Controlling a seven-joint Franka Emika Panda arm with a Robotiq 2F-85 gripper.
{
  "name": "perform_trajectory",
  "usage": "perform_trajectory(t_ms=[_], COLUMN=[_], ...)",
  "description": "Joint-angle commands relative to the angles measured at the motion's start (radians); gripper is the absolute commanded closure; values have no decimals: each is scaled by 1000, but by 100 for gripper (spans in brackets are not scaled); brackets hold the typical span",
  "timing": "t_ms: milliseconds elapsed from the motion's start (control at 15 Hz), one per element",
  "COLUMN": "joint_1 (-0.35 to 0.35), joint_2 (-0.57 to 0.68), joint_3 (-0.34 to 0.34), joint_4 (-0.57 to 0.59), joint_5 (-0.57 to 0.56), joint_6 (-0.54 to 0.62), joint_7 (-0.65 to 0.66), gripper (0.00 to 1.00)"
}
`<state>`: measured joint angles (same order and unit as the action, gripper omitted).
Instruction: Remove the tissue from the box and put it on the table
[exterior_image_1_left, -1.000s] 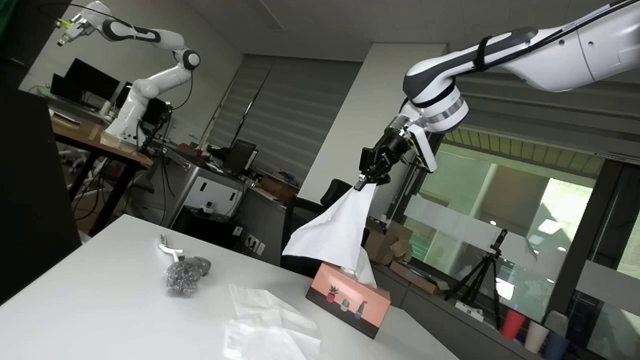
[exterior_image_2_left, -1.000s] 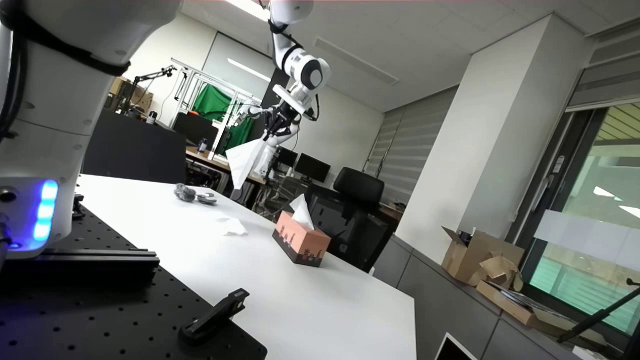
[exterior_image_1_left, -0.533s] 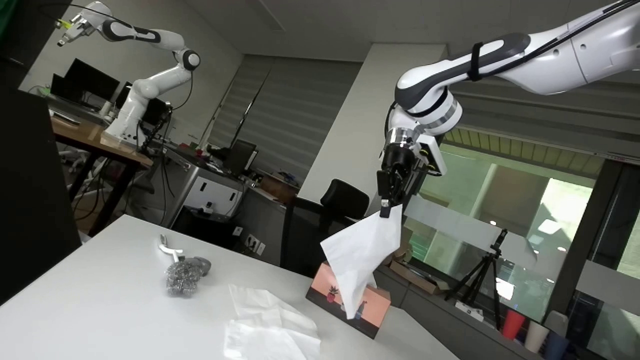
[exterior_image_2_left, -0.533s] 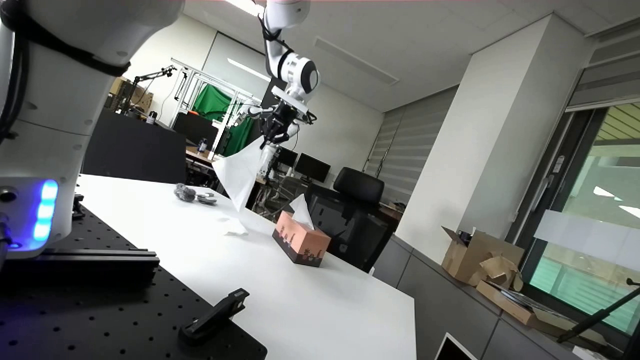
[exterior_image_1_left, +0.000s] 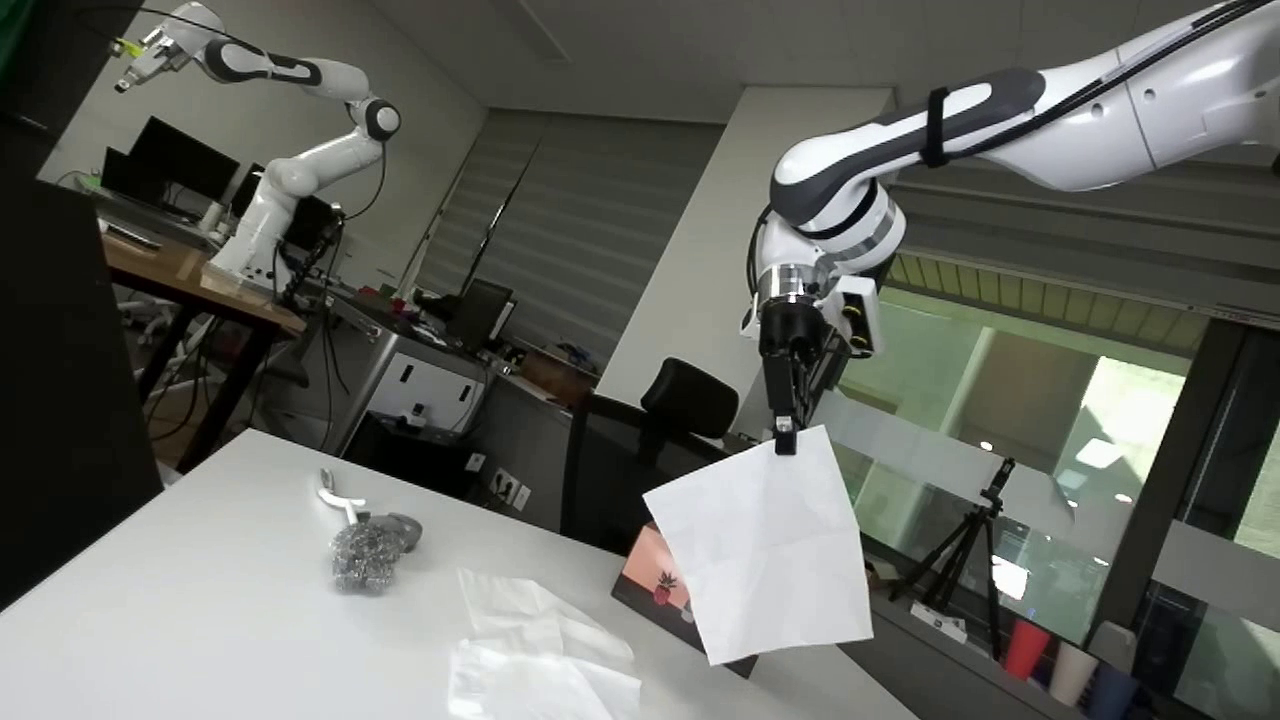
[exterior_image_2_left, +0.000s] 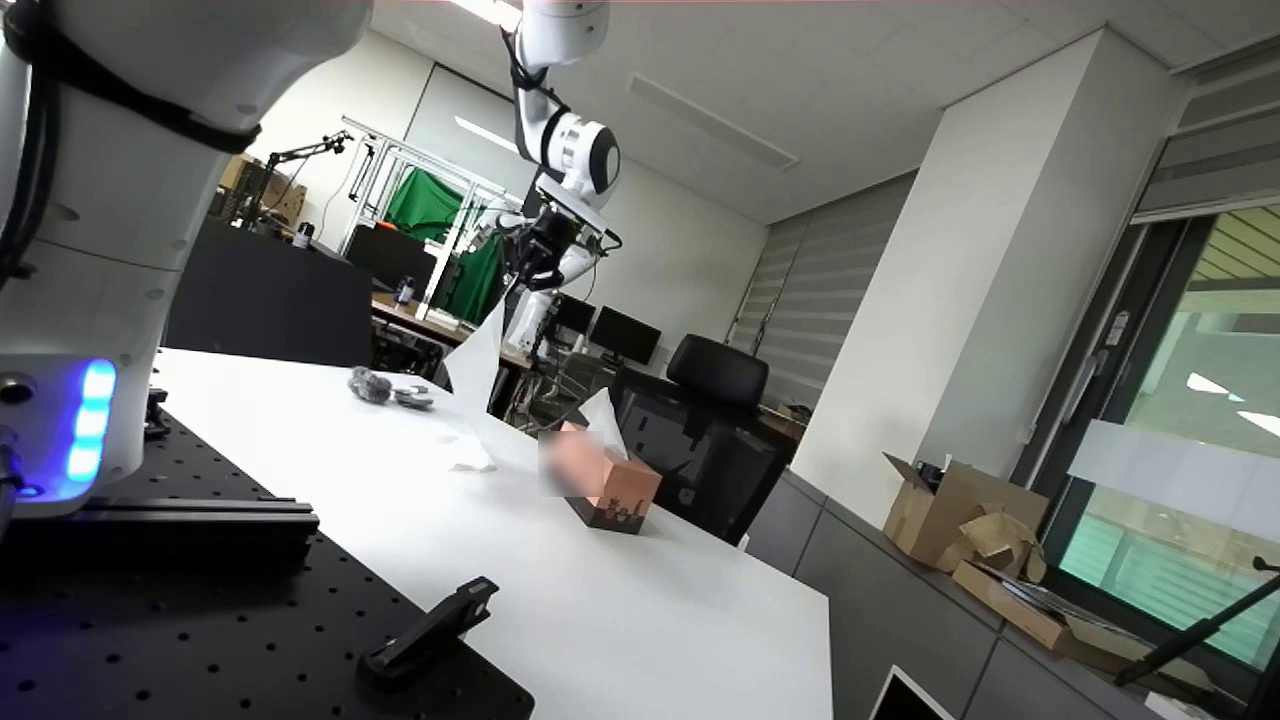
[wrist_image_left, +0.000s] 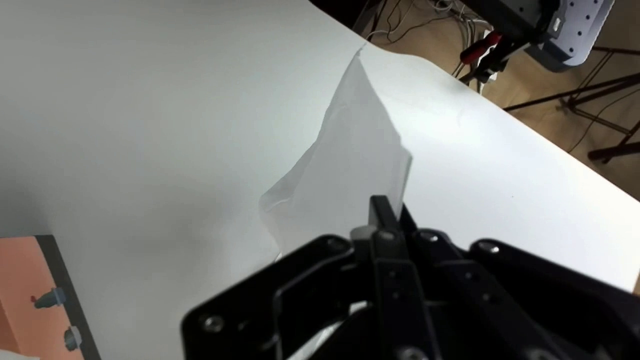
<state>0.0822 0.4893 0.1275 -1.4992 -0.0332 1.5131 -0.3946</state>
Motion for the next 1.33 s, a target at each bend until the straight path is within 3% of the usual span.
perform_trajectory(t_ms=[0, 333, 1000, 1267], joint_1=[-7, -26, -47, -35], joint_2=[-28, -37, 10, 15], joint_3=[23, 58, 70, 59], joint_4=[-42, -112, -108, -110], joint_5=[20, 188, 369, 349], joint_6=[20, 182, 51, 71], joint_7=[-51, -79, -134, -123], gripper=[100, 100, 100, 99])
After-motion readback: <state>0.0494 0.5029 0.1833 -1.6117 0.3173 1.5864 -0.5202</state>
